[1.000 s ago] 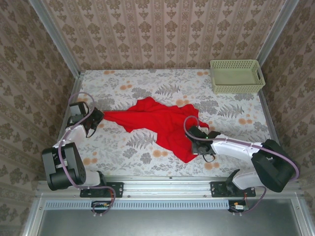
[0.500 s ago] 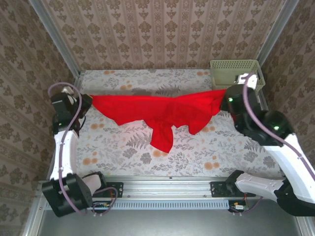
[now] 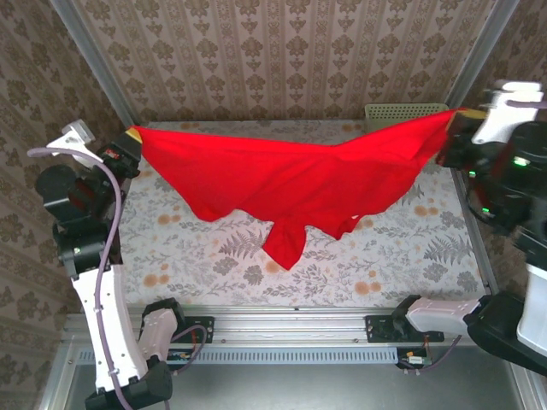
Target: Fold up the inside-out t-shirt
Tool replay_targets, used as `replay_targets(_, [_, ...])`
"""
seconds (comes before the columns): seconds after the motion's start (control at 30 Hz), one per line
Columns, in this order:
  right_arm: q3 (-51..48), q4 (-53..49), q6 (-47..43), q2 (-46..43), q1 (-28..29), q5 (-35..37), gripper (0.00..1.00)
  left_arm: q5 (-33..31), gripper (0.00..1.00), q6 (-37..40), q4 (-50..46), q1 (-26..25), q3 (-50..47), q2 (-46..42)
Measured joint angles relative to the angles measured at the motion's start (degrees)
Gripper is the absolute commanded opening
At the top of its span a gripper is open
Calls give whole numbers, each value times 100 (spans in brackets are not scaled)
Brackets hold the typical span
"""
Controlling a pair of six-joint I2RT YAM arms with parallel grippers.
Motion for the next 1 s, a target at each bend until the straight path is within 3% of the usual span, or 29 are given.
replay_targets(0.17, [422,297,-264,-382,0,-186,0,186,0,2,-74,-4,566,-133])
replay_targets(0.33, [317,831,-734,-293,-7,361,0,227,0,127,-149,-94,664,175])
replay_targets(0.53, [-208,1233,-1099,752,-420,944,0,-232,0,568,-1025,-586,898,2267])
replay_targets(0.67, [-195,962,-739,1816,-1335,164,0,-557,0,586,-1534,-647,796,3521])
replay_targets(0.77, [492,450,-374,2800,-1958,-605,0,-669,0,581,-1720,-651,1021,4044])
replay_targets(0.9, [2557,-50,136,4245,-2579,-1659,0,-638,0,562,-1856,-680,2509,4809])
replay_targets(1.0, [3064,33,555,4406,-3077,-2470,0,-485,0,560,-1672,-634,3762,5156])
